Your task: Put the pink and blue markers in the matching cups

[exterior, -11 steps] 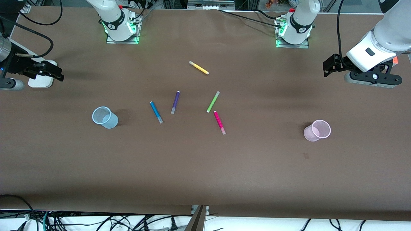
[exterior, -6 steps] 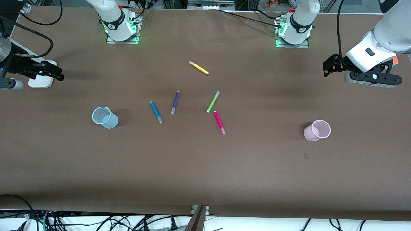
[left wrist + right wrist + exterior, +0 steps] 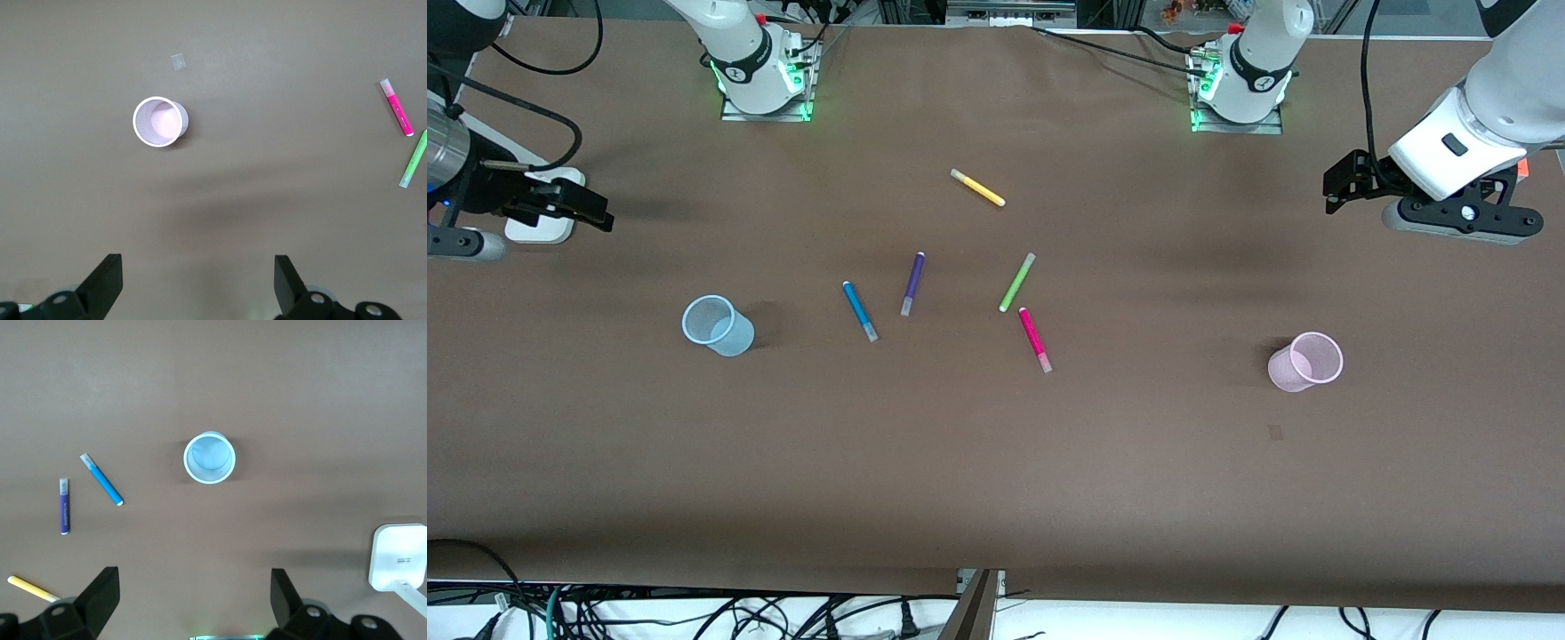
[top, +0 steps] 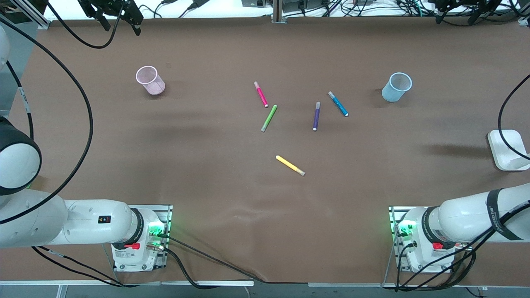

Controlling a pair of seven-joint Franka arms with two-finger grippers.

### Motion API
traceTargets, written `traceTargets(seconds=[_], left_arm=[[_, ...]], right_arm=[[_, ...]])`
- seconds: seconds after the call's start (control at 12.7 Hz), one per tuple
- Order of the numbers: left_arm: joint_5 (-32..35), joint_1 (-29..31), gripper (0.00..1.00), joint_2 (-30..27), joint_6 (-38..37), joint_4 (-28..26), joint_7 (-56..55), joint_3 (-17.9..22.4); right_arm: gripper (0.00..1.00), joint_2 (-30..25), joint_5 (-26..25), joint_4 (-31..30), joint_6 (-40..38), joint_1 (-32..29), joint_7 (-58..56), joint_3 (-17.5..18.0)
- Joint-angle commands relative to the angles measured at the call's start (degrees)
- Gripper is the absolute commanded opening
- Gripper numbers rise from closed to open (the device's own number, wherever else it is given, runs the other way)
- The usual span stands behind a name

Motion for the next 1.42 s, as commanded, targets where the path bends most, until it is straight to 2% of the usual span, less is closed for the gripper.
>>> traceTargets(seconds=[0.0, 0.32, 0.55, 0.63, 0.79, 1.03, 1.18, 1.34], left_arm=[[-0.38, 0.47, 1.00, 0.37, -0.20, 0.90, 0.47, -0.18], [-2.65, 6.97, 1.00, 3.00, -0.11, 2.22, 9.67, 0.25], [-2.66, 7.68, 1.00, 2.65, -0.99, 2.31, 8.21, -0.09], [-2.66, 7.50, 1.00, 2.48, -1.25, 2.31, 4.46, -0.53], [-2.66, 7.06, 1.00, 2.56, -2.31, 2.22, -8.96, -4.90], [-2.75, 6.80, 1.00, 5.18, -1.35, 2.40, -20.77, -12.46], [-2.75, 6.54, 1.00, 9.48, 4.15, 2.49, -30.67, -18.17], [-2.75, 6.36, 1.00, 13.88, 10.14, 2.40, -38.69, -21.00]], right_arm=[[1.00, 3.47, 0.99, 1.42, -0.28, 0.88, -0.15, 0.62], [1.00, 7.58, 1.08, 1.60, 2.00, 6.94, -0.06, 0.63], [1.00, 13.74, 0.99, 1.60, 6.91, 12.47, -0.05, 0.63], [1.00, 15.41, 1.07, 1.60, 8.93, 13.54, 0.03, 0.63], [1.00, 18.57, 0.99, 1.60, 12.63, 15.65, -0.15, 0.63], [1.00, 23.49, 0.37, 1.33, 18.77, 19.34, -0.15, 0.63], [1.00, 27.62, 0.20, 0.72, 24.56, 21.27, -0.06, 0.63], [1.00, 29.57, 0.11, -0.42, 28.18, 22.42, 0.03, 0.54]])
